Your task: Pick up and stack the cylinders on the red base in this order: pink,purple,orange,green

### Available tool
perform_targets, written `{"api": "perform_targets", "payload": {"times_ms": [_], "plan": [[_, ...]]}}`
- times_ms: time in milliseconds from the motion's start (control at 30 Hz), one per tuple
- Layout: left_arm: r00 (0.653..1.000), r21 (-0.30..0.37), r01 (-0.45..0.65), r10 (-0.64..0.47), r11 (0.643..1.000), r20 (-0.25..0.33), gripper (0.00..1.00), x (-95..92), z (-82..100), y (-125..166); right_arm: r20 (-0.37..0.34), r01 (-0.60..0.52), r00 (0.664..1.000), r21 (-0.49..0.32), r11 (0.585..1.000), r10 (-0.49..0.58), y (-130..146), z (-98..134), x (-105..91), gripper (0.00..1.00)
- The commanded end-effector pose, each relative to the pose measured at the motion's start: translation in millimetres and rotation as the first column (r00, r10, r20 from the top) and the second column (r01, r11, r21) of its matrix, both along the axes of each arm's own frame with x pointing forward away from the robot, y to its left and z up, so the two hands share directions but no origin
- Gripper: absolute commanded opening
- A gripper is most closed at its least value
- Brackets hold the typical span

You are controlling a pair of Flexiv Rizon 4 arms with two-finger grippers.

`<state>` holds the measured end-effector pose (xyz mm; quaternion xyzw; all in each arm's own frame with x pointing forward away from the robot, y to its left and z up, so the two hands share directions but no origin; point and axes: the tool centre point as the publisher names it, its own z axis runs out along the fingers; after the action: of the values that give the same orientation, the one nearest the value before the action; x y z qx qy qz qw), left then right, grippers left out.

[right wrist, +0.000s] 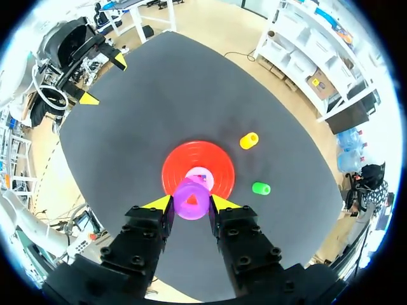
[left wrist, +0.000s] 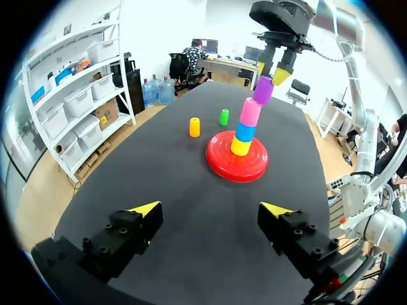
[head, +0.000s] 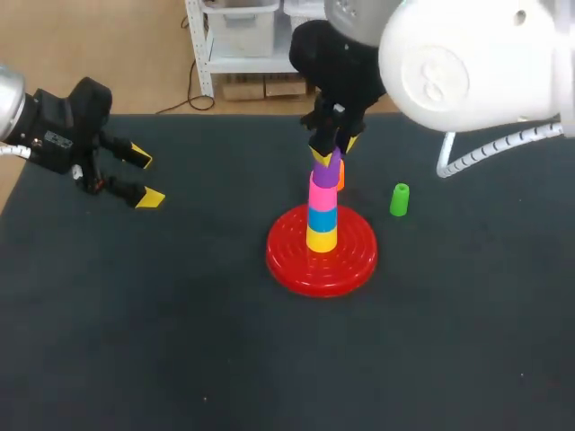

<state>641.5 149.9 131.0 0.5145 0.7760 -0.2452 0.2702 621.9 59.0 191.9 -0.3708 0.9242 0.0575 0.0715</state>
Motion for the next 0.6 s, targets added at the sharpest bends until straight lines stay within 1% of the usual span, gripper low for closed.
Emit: {"api": "perform_targets", "payload": {"times_ms": [33, 367, 600], "plan": [[1.000, -0.003, 0.001, -0.001, 1.000, 0.003, 1.00, -0.4, -1.0, 1, -0.010, -0.004, 1.000, -0.007, 1.000, 0.004, 6, -3, 4.2, 0.00], [1.000, -0.003, 0.001, -0.001, 1.000, 0.003, 1.00, -0.4, -1.0, 1, -0.006, 0.007, 1.000, -0.024, 1.000, -0.007, 5, -6, 13.2, 0.00], [1.000, -0.003, 0.001, -0.001, 1.000, 0.003, 1.00, -0.4, -1.0, 1, -0.005, 0.014, 1.000, -0.026, 1.000, -0.014, 1, -7, 13.2, 0.00]]}}
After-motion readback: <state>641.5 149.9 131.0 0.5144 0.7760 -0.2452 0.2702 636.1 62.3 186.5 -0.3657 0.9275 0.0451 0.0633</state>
